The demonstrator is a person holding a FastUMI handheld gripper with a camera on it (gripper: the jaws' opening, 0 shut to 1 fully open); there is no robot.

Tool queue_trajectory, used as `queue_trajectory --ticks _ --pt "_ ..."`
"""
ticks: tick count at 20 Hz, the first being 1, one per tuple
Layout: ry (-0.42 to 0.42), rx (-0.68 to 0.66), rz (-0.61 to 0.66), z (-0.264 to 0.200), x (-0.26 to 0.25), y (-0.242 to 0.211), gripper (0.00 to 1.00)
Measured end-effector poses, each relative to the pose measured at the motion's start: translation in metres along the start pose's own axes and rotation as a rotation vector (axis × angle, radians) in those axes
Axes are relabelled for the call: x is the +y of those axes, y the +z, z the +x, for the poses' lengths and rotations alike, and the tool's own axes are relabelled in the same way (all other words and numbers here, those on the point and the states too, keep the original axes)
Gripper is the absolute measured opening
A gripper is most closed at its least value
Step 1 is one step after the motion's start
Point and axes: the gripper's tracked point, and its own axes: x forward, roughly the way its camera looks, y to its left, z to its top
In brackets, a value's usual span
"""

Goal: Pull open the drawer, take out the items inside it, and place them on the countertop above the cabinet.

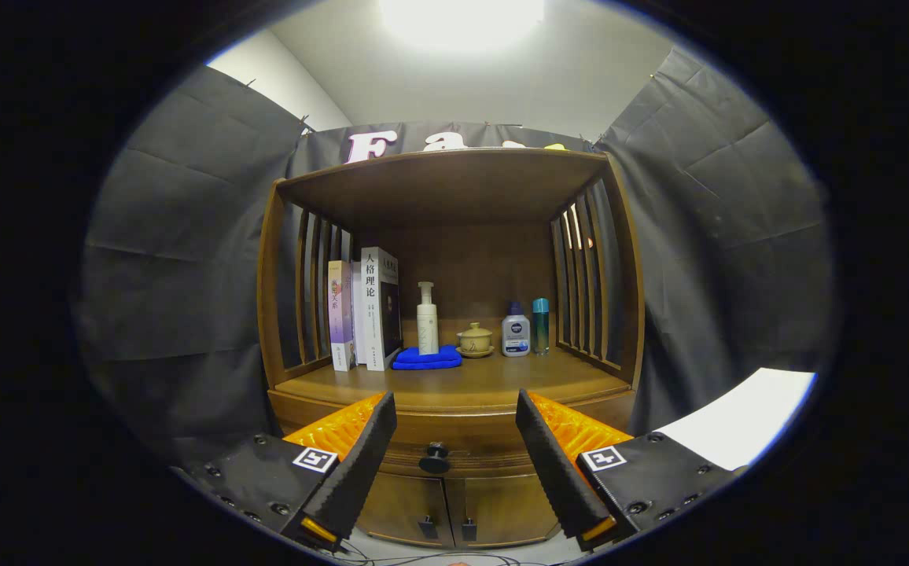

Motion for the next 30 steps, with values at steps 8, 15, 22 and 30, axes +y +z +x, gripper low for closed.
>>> queue_trajectory --ticks 8,15,22,30 --pt "0.01 0.0 -0.013 0.0 0.007 -0.004 0.97" --pt "0.022 0.007 -0.017 0.001 0.013 -0.01 0.97" --pt "0.028 0.005 -0.005 0.006 0.017 -0.005 0.97" --pt "0.031 0.023 -0.027 0.043 0.02 -0.004 0.97"
